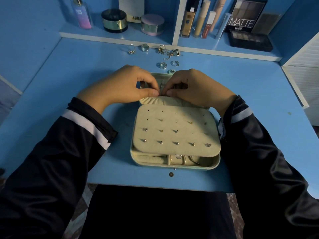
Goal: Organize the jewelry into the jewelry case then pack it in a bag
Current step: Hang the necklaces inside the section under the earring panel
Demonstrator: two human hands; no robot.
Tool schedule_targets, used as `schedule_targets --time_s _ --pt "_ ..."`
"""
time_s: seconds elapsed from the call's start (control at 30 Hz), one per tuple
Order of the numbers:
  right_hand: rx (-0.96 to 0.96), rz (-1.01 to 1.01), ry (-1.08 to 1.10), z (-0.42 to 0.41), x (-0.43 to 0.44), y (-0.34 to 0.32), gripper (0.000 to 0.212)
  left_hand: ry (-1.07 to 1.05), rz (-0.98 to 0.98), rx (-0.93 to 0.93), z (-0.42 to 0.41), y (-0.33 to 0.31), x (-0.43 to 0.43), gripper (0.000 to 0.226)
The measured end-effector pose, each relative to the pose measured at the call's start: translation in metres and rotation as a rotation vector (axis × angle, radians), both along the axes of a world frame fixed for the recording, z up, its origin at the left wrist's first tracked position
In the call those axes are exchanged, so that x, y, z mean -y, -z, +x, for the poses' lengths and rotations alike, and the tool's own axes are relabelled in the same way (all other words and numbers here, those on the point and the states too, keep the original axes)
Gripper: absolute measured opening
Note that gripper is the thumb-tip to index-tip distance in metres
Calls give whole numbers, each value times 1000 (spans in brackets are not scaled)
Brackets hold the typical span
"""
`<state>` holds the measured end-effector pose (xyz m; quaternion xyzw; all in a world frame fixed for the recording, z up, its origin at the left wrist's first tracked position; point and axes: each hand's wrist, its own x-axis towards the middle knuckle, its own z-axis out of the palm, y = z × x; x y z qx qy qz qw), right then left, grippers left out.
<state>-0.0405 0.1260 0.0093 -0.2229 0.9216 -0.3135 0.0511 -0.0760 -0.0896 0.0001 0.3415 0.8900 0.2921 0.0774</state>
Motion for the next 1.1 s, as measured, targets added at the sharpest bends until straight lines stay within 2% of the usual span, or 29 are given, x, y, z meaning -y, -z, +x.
schedule_targets --time_s 0.4,1.1 --pt "24 30 -10 0 -2 -2 15 16 17 9 1 -1 1 11" --pt "12 13 1 0 -4 0 11 -9 33 18 2 0 1 5"
